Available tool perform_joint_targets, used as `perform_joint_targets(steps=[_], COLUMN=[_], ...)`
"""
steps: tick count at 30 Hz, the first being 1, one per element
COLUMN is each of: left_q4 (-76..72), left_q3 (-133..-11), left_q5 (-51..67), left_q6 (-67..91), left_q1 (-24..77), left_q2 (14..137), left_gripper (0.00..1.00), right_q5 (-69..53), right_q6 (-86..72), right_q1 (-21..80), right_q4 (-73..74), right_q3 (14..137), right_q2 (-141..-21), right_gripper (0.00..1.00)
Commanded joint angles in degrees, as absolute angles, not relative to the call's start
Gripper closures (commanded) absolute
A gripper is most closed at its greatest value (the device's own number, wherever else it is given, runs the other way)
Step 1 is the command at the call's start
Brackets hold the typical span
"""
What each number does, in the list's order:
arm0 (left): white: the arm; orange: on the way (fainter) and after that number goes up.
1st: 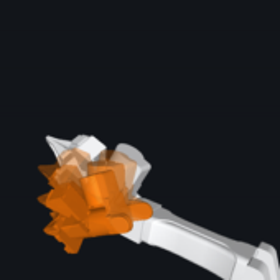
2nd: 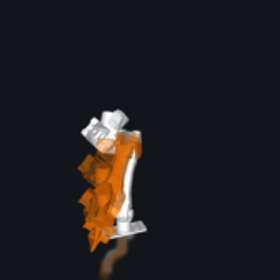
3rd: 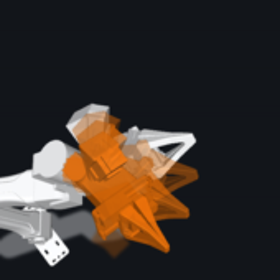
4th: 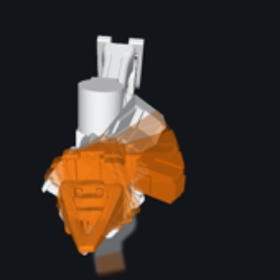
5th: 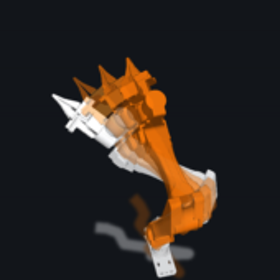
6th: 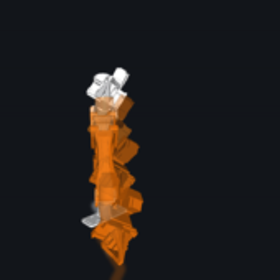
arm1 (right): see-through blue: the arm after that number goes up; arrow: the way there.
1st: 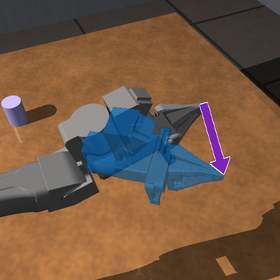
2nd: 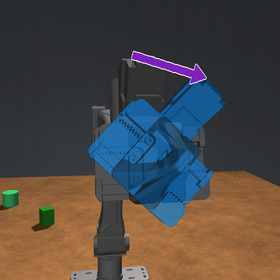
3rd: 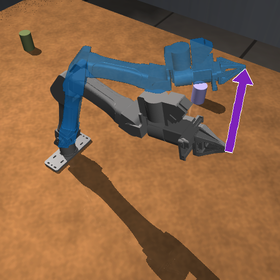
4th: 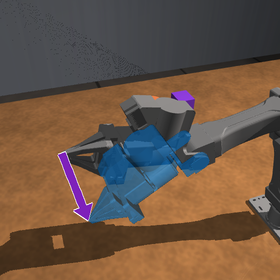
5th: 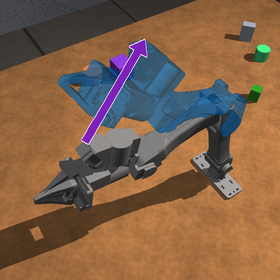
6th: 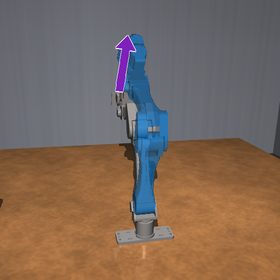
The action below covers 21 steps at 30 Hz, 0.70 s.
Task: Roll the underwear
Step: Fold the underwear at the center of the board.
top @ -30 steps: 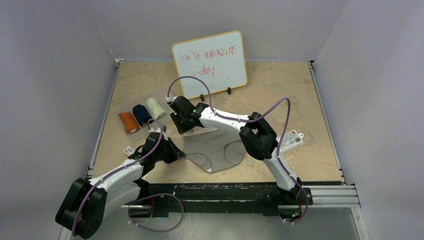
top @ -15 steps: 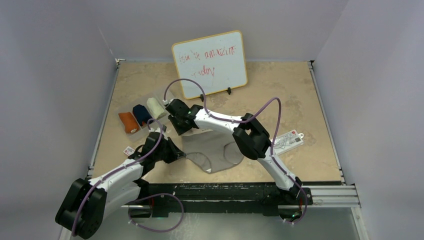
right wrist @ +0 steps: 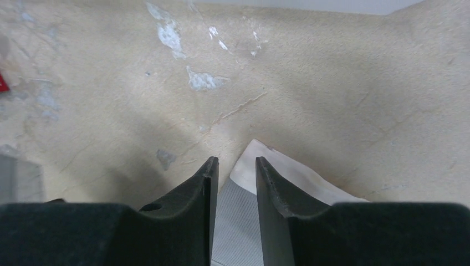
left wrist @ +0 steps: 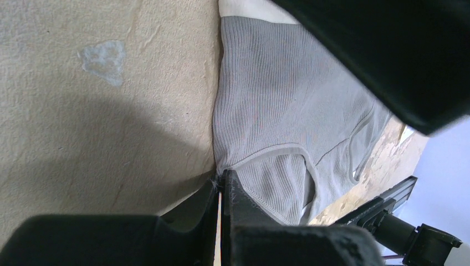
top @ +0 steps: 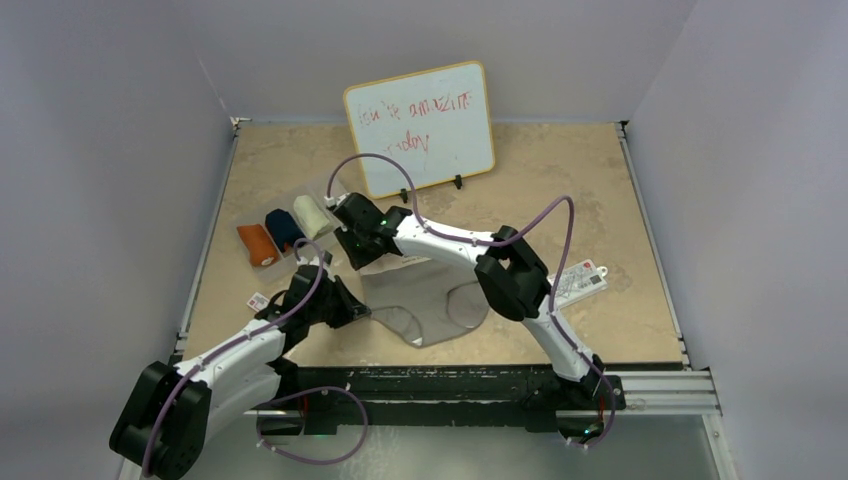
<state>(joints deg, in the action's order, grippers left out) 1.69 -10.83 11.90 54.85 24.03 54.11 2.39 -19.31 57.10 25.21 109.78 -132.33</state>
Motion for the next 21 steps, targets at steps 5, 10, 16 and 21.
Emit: perform_joint_targets(steps=[5, 10, 16, 21], left_q4=[1.84, 2.20, 2.04, 3.00], left_q3=[-12.57, -12.48, -12.89, -13.10], left_q5=[11.33, 11.16, 11.25, 10.99], left_q6=[53.99, 53.96, 53.98, 53.88], left_q1=[23.94, 23.90, 23.91, 23.91], left_q2=[53.36, 52.92, 52.82, 52.19], left_gripper=[1.00, 1.00, 1.00, 1.00], right_q5=[5.72, 4.34, 5.52, 7.98], right_q6=[-17.80, -18.00, -18.55, -18.44], right_q1=[57.39, 57.39, 57.76, 57.98], right_q4=[26.46, 27.42, 29.48, 29.58], right_q3=[110.52, 110.66, 112.38, 112.37], right_q2=[-129.64, -131.60, -135.68, -137.20], right_gripper=[0.66, 0.66, 0.67, 0.68])
